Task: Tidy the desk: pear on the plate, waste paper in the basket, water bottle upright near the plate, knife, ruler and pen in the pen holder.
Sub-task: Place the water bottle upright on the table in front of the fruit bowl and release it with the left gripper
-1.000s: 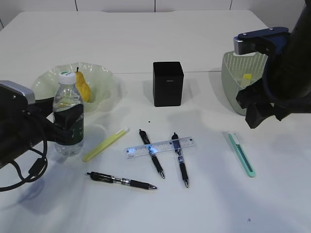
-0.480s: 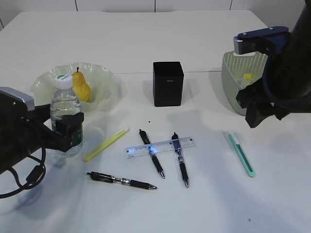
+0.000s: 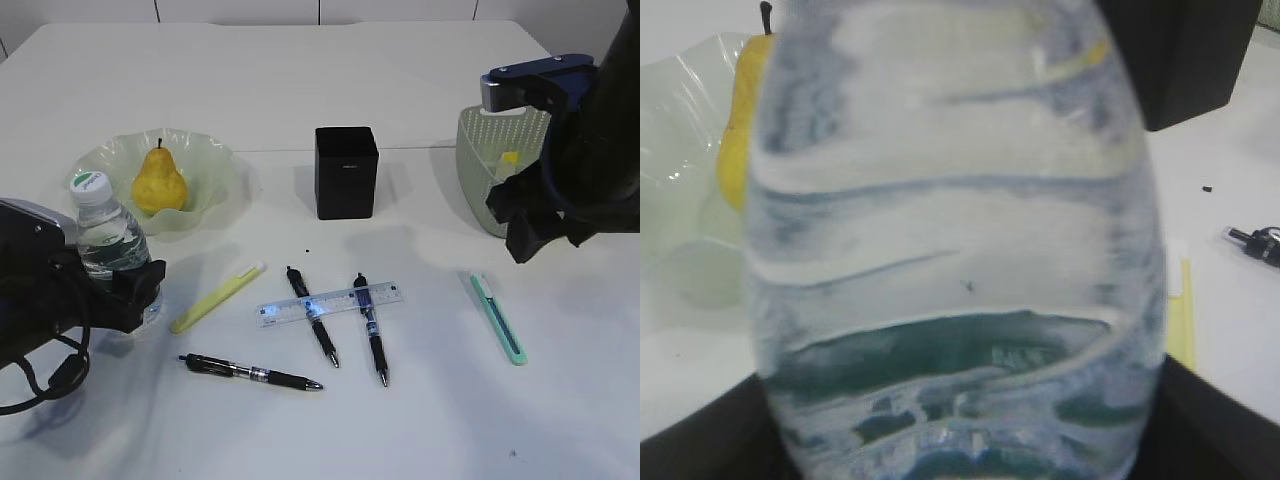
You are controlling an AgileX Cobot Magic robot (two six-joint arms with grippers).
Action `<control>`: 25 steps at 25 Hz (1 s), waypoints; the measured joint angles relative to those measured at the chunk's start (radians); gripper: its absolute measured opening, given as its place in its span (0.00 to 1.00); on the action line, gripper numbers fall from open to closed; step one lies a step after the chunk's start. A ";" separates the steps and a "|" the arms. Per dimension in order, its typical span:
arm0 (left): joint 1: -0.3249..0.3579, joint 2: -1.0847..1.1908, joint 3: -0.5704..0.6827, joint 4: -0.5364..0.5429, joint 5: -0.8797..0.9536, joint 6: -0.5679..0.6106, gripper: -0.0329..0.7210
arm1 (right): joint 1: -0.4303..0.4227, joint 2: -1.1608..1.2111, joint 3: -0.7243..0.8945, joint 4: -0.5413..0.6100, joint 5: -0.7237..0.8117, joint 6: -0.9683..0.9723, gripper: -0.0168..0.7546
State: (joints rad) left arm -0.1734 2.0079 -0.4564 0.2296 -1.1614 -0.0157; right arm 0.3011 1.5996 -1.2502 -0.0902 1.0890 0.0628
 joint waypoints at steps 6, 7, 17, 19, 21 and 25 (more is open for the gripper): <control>0.000 -0.066 0.000 0.000 0.004 0.000 0.79 | 0.000 0.000 0.000 -0.007 0.000 0.000 0.61; 0.000 -0.080 0.000 0.000 0.004 0.000 0.79 | 0.000 0.000 0.000 -0.007 0.000 0.000 0.61; 0.000 -0.198 0.004 0.006 0.004 0.000 0.80 | 0.000 0.000 0.000 -0.008 0.000 0.000 0.61; 0.000 -0.224 0.006 0.009 0.004 0.000 0.80 | 0.000 0.000 0.000 -0.008 0.000 0.000 0.61; 0.000 -0.252 0.006 0.010 0.004 0.000 0.80 | 0.000 0.000 0.000 -0.008 0.000 0.000 0.61; 0.000 -0.299 0.006 0.010 0.006 0.000 0.80 | 0.000 0.000 0.000 -0.008 0.000 0.000 0.60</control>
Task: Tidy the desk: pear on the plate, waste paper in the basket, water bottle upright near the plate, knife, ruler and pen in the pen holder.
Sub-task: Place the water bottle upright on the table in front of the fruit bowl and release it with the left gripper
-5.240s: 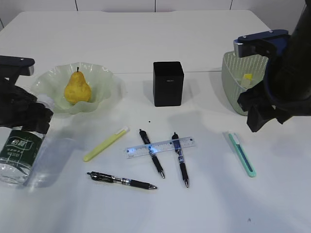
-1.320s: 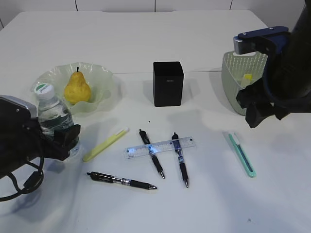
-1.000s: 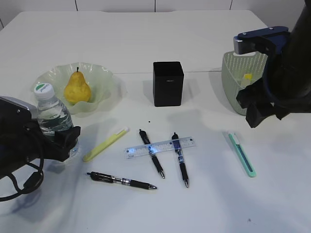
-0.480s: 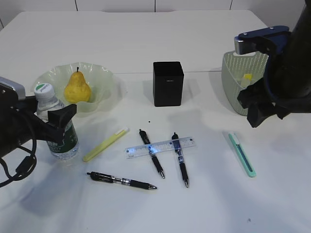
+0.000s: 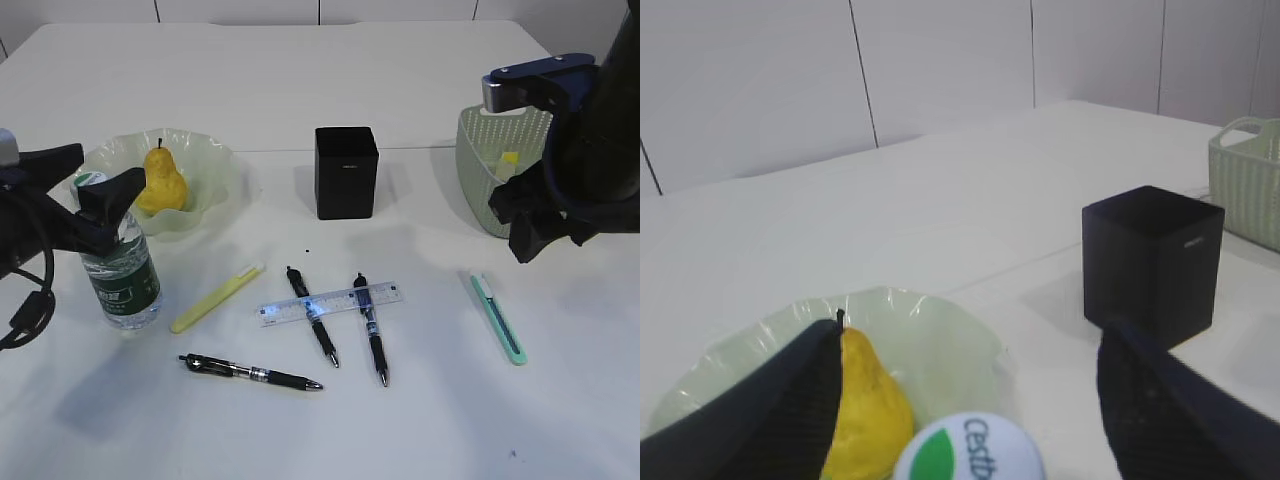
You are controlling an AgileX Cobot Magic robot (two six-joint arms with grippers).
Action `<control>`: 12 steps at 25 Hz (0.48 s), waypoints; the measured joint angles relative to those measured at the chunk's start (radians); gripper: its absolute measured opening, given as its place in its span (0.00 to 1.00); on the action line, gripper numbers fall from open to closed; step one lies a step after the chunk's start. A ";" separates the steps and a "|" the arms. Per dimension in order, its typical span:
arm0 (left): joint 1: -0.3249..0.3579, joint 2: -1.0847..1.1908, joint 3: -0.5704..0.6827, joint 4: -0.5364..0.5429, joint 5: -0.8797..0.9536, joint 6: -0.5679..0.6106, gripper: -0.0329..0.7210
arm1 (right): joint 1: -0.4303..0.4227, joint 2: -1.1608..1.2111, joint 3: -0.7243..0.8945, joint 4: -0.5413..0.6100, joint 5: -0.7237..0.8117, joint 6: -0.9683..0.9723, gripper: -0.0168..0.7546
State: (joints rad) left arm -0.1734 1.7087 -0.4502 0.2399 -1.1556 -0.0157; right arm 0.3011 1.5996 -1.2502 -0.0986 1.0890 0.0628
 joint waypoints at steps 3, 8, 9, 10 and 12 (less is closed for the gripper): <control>0.000 -0.037 0.000 0.000 0.000 0.000 0.80 | 0.000 0.000 0.000 0.000 0.002 0.000 0.60; 0.000 -0.088 0.002 -0.003 0.000 -0.002 0.80 | 0.000 0.000 0.000 0.000 0.002 0.000 0.61; 0.000 -0.097 0.002 -0.012 0.000 -0.010 0.80 | 0.000 0.000 0.000 0.000 0.002 0.000 0.61; 0.002 -0.107 0.002 -0.029 0.004 -0.023 0.80 | 0.000 0.000 0.000 -0.001 0.002 0.000 0.61; 0.018 -0.118 0.002 -0.066 0.012 -0.061 0.80 | 0.000 0.000 0.000 -0.001 0.002 0.000 0.60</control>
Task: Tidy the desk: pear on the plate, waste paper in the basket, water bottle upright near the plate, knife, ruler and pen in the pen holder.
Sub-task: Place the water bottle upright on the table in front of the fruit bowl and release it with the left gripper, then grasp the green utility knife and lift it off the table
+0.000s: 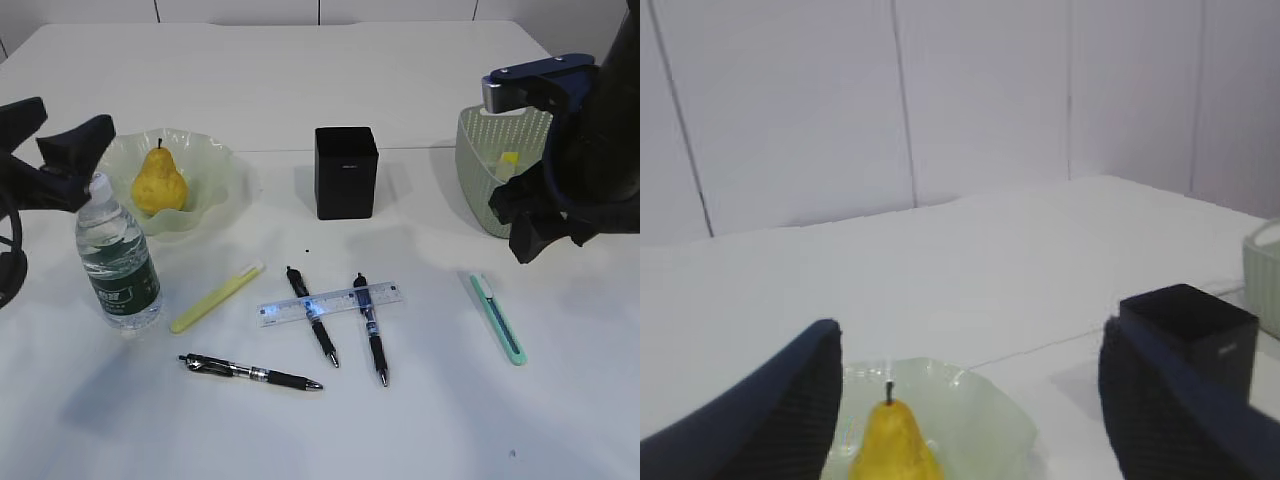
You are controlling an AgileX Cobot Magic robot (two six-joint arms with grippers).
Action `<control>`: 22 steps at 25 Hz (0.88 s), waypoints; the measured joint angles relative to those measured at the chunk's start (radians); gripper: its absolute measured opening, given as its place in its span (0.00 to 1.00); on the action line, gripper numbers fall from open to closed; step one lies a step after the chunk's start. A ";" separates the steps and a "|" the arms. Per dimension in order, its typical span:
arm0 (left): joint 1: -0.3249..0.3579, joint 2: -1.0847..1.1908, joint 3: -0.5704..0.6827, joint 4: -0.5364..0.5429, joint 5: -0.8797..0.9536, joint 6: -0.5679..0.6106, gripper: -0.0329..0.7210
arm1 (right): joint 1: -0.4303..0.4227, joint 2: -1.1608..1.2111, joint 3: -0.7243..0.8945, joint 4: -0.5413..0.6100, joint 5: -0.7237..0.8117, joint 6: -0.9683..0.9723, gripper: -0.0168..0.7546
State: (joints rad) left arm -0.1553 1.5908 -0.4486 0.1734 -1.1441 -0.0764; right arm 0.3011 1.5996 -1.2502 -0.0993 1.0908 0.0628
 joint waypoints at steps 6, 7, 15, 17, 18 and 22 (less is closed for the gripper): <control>0.099 -0.046 0.002 -0.045 0.106 -0.037 0.80 | 0.000 0.000 0.000 0.000 0.002 0.000 0.60; 0.114 -0.054 0.002 -0.046 0.141 -0.039 0.80 | 0.000 0.000 0.000 0.000 0.004 0.000 0.61; 0.150 -0.117 0.004 -0.108 0.479 -0.042 0.80 | 0.000 0.000 0.000 0.000 0.014 0.000 0.60; 0.150 -0.140 0.006 -0.118 0.551 -0.063 0.80 | 0.000 0.000 0.000 0.000 0.018 0.000 0.60; 0.150 -0.153 0.006 -0.123 0.589 -0.087 0.80 | 0.000 0.000 0.000 0.000 0.021 0.000 0.60; 0.150 -0.220 0.006 -0.165 0.746 -0.130 0.80 | 0.000 0.000 0.000 0.000 0.023 0.000 0.61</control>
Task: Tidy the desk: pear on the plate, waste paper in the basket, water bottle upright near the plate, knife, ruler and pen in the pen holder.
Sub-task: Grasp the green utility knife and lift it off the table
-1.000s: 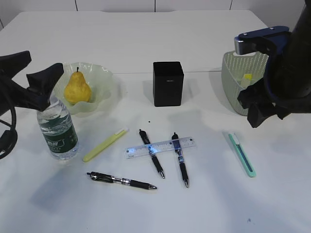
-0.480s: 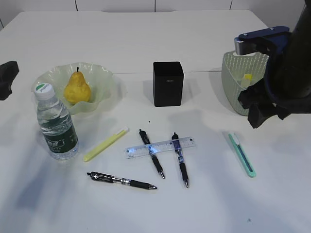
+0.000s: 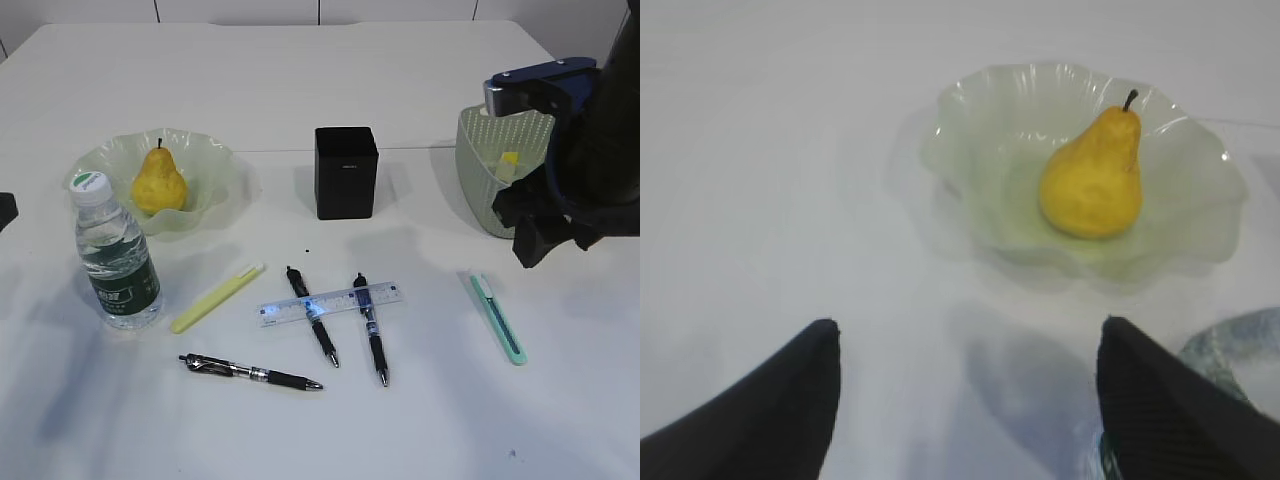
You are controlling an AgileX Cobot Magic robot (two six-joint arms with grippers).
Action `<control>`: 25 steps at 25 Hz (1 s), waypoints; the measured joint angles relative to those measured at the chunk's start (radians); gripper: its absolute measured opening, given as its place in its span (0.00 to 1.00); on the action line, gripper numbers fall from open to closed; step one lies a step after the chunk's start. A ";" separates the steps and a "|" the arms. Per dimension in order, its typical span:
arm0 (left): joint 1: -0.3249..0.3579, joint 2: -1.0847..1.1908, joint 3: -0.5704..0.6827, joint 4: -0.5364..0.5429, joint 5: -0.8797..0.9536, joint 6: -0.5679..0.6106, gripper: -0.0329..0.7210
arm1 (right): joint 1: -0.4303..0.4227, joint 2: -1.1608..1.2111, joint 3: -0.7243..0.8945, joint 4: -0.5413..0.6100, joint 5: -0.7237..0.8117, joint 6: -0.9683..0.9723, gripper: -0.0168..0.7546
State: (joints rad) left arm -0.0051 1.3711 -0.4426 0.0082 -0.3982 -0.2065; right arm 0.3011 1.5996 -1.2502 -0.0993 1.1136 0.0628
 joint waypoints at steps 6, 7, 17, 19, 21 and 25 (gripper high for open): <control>0.000 -0.084 -0.075 -0.008 0.371 -0.004 0.80 | 0.000 0.000 0.000 0.000 0.000 0.002 0.63; 0.000 -0.092 -0.099 -0.008 0.444 -0.004 0.80 | 0.000 0.000 0.000 -0.002 0.000 0.002 0.62; 0.000 -0.142 -0.281 0.000 0.946 0.017 0.80 | 0.000 0.000 0.000 -0.002 0.005 0.002 0.61; 0.000 -0.156 -0.288 0.000 1.006 0.048 0.80 | 0.000 0.000 0.000 -0.002 0.005 0.002 0.61; 0.000 -0.172 -0.288 0.000 1.084 0.082 0.80 | 0.000 0.000 0.000 -0.002 0.005 0.002 0.61; 0.000 -0.195 -0.288 -0.022 1.213 0.146 0.80 | 0.000 0.000 0.000 -0.002 0.007 0.002 0.61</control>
State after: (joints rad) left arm -0.0051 1.1762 -0.7305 -0.0139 0.8146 -0.0607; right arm 0.3011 1.5996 -1.2502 -0.1009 1.1204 0.0646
